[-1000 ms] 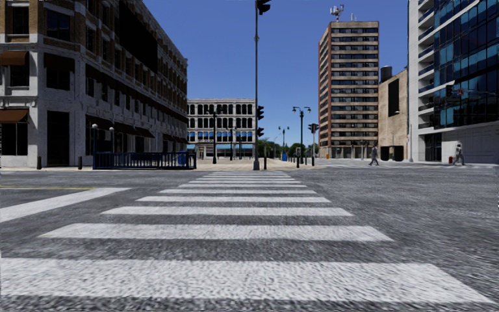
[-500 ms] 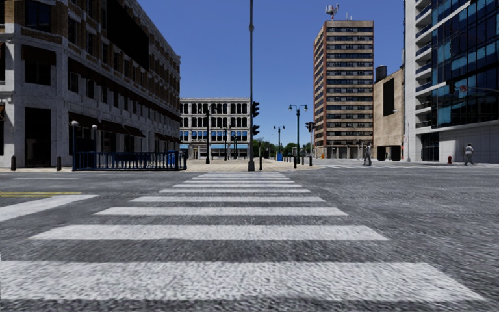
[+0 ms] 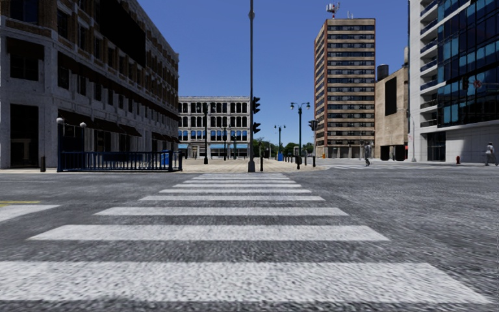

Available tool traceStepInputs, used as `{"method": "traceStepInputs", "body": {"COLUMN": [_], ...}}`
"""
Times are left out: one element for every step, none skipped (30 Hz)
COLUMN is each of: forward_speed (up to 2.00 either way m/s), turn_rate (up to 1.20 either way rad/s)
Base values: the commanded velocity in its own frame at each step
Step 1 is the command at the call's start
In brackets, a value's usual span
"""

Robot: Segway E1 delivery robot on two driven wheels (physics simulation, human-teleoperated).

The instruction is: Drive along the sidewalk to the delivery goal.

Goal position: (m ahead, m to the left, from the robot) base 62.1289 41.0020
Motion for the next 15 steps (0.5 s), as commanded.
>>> {"method": "traceStepInputs", "body": {"forward_speed": [2.0, 2.0, 2.0, 2.0, 2.0, 2.0, 2.0, 2.0, 2.0, 2.0, 2.0, 2.0, 2.0, 2.0, 2.0], "turn_rate": [0.0, 0.0, 0.0, 0.0, 0.0, 0.0, 0.0, 0.0, 0.0, 0.0, 0.0, 0.0, 0.0, 0.0, 0.0]}}
